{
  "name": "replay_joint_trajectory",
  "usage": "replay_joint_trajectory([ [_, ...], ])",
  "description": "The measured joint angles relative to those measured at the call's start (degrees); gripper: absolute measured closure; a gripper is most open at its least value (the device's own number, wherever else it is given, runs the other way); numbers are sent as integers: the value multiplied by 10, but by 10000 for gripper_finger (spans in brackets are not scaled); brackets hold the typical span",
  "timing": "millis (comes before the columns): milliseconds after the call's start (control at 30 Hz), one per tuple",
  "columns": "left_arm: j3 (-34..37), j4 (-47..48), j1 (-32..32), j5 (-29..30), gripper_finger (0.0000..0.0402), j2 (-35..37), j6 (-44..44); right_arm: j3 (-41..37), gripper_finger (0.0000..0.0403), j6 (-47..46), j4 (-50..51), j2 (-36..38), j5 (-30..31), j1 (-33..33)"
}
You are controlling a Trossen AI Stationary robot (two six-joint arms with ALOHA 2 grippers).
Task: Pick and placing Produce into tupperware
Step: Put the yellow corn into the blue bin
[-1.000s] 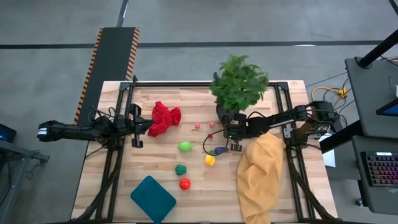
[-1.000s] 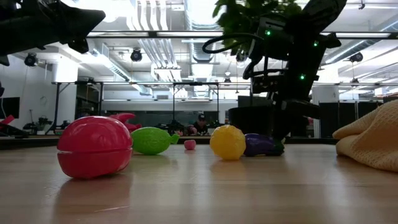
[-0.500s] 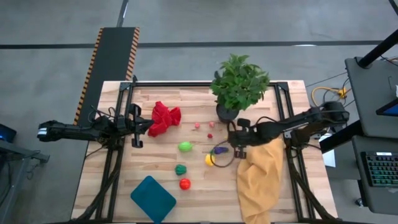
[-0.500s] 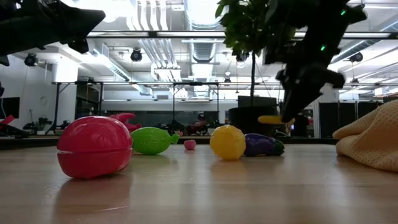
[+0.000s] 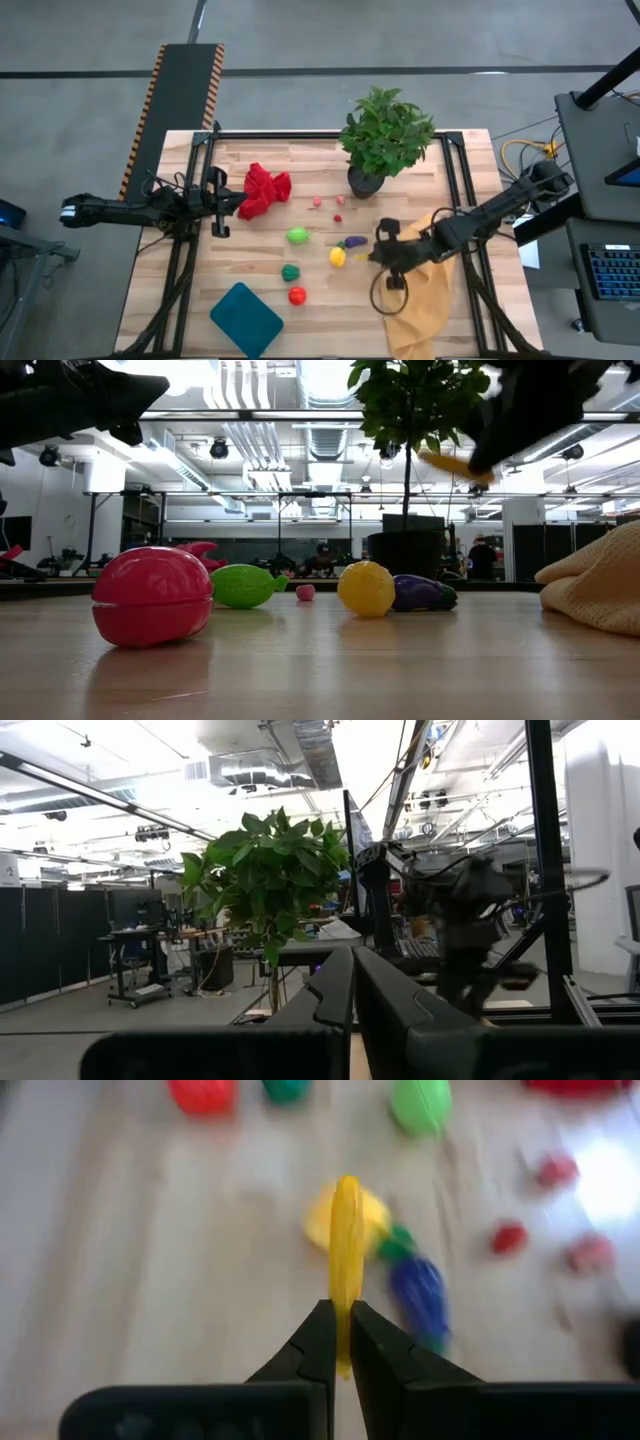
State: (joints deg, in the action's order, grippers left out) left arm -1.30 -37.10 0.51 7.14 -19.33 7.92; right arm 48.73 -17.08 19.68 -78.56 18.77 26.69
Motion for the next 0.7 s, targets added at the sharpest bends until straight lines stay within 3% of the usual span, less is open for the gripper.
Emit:
replay_joint_trajectory([
  [200,0,-1,0,0,402,0,0,0,386,25,-124,-25,49,37],
  [433,0,-2,0,0,402,1,0,8,386,71,-303,-94,53,38],
  [700,0,-1,0,-18,402,0,-1,125,386,131,-324,-213,53,38],
])
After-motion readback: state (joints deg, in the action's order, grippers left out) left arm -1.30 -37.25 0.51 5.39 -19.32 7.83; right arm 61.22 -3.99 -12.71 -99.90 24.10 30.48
